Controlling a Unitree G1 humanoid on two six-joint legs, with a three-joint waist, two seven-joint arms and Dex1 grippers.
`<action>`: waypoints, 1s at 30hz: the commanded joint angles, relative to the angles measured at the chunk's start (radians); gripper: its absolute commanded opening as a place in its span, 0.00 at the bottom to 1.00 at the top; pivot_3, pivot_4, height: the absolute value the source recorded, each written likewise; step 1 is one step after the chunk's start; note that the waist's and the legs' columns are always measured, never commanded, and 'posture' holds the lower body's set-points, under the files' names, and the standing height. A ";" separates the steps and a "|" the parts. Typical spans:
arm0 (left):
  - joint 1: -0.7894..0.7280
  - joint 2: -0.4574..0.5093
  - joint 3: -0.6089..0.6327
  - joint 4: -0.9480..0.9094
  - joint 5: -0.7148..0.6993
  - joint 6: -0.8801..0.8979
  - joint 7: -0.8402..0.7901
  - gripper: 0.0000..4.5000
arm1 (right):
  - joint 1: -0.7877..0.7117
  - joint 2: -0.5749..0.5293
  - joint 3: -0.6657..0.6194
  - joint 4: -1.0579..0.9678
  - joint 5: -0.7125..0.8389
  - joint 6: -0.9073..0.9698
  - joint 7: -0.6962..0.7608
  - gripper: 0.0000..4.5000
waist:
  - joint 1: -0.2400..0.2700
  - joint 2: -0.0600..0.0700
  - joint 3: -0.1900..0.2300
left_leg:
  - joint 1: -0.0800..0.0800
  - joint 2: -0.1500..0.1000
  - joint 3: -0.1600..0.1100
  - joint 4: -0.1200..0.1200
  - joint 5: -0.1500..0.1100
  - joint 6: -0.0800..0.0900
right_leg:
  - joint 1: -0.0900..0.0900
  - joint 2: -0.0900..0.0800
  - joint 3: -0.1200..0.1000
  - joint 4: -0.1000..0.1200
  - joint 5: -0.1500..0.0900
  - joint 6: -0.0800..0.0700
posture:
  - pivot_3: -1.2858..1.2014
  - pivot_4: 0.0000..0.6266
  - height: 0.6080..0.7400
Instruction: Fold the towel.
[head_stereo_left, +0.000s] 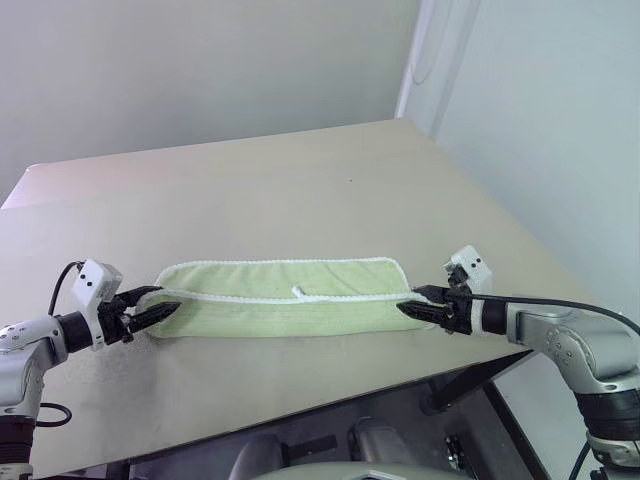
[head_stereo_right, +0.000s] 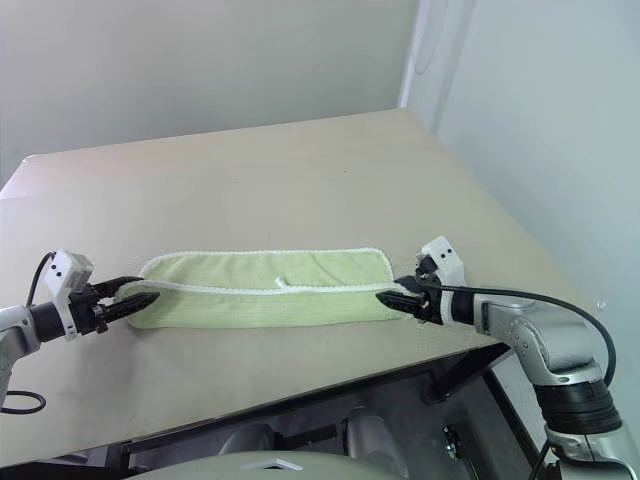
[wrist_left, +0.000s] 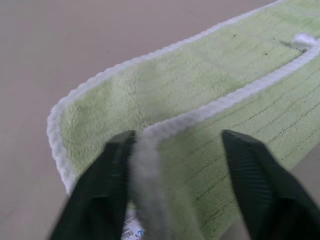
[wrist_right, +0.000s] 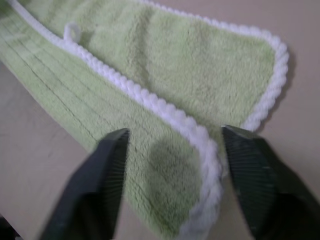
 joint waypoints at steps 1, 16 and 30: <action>-0.011 0.009 0.006 -0.030 -0.025 0.007 -0.022 0.29 | -0.006 -0.015 -0.004 -0.036 -0.005 -0.004 0.006 0.34 | -0.001 0.000 0.000 | 0.000 0.000 0.000 0.000 0.000 0.000 | 0.000 0.000 0.000 0.000 0.000 0.000 | 0.52 0.00 1.00; -0.050 0.012 0.039 -0.033 -0.070 0.047 -0.020 0.00 | -0.062 0.008 -0.059 0.013 -0.021 -0.076 -0.007 0.00 | 0.000 0.000 0.000 | 0.000 0.000 0.000 0.000 0.000 0.000 | 0.000 0.000 0.000 0.000 0.000 0.000 | 0.52 0.00 1.00; -0.582 -0.091 0.057 0.333 -0.035 -0.039 0.277 0.00 | -0.513 0.162 -0.072 0.358 -0.152 -0.267 -0.154 0.00 | 0.000 -0.001 0.000 | -0.001 -0.001 -0.001 0.001 0.000 0.000 | 0.001 0.001 0.000 0.000 0.005 0.003 | 0.52 0.00 1.00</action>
